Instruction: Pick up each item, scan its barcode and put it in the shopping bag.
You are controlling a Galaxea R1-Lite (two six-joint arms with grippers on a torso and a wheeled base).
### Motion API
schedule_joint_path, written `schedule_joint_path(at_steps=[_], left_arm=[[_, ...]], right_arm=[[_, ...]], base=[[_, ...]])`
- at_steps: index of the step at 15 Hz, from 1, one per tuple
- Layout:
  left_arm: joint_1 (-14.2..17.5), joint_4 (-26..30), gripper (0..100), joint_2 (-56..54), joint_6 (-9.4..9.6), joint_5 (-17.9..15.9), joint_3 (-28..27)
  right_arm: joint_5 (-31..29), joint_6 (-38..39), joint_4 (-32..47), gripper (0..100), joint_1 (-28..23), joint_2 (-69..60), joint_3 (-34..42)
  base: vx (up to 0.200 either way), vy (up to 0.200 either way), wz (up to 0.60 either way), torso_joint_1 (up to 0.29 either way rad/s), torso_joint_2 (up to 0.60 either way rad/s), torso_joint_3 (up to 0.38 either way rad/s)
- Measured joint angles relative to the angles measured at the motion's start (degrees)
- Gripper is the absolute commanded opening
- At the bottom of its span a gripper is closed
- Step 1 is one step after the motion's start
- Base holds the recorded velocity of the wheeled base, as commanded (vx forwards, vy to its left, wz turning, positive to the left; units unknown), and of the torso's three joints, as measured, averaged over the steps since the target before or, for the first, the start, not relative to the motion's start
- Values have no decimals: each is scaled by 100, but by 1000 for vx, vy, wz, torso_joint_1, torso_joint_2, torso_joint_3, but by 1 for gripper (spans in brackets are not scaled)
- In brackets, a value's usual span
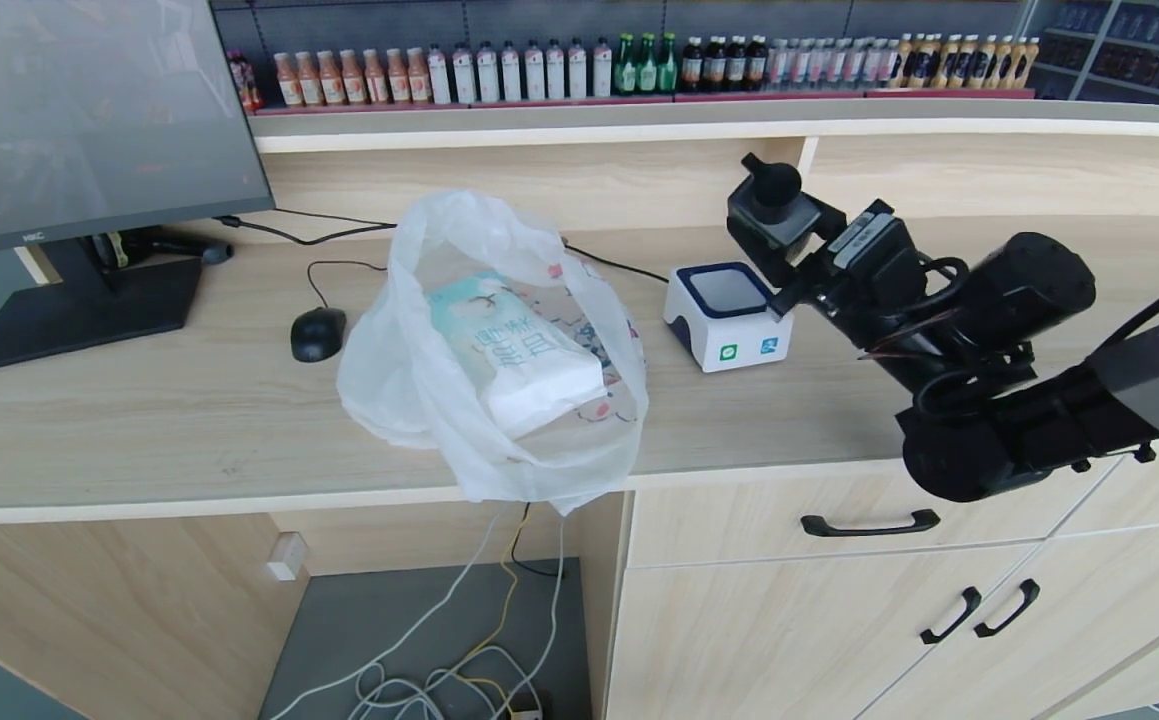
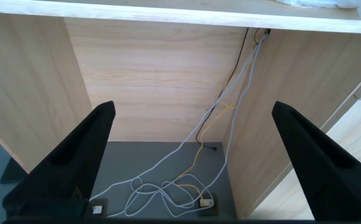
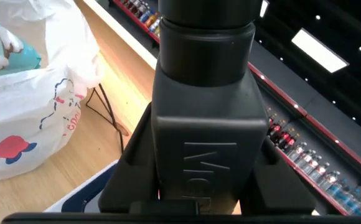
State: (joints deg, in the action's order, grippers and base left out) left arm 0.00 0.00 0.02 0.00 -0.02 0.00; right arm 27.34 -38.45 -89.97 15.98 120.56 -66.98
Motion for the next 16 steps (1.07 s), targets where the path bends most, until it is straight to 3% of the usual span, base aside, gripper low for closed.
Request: schedule_joint_path(at_steps=[5, 12, 16], left_arm=[[-2, 0, 100, 0, 0, 2, 0], [0, 0, 100, 0, 0, 2, 0], [-5, 5, 100, 0, 2, 2, 0]], right_arm=[[-907, 1196, -5, 0, 66, -780, 435], [-947, 2308, 2, 0, 85, -1095, 573], [-995, 2932, 2, 0, 127, -1335, 1336]], base=[[0, 0, 0, 0, 0, 0], [0, 0, 0, 0, 0, 0], [0, 0, 0, 0, 0, 0]])
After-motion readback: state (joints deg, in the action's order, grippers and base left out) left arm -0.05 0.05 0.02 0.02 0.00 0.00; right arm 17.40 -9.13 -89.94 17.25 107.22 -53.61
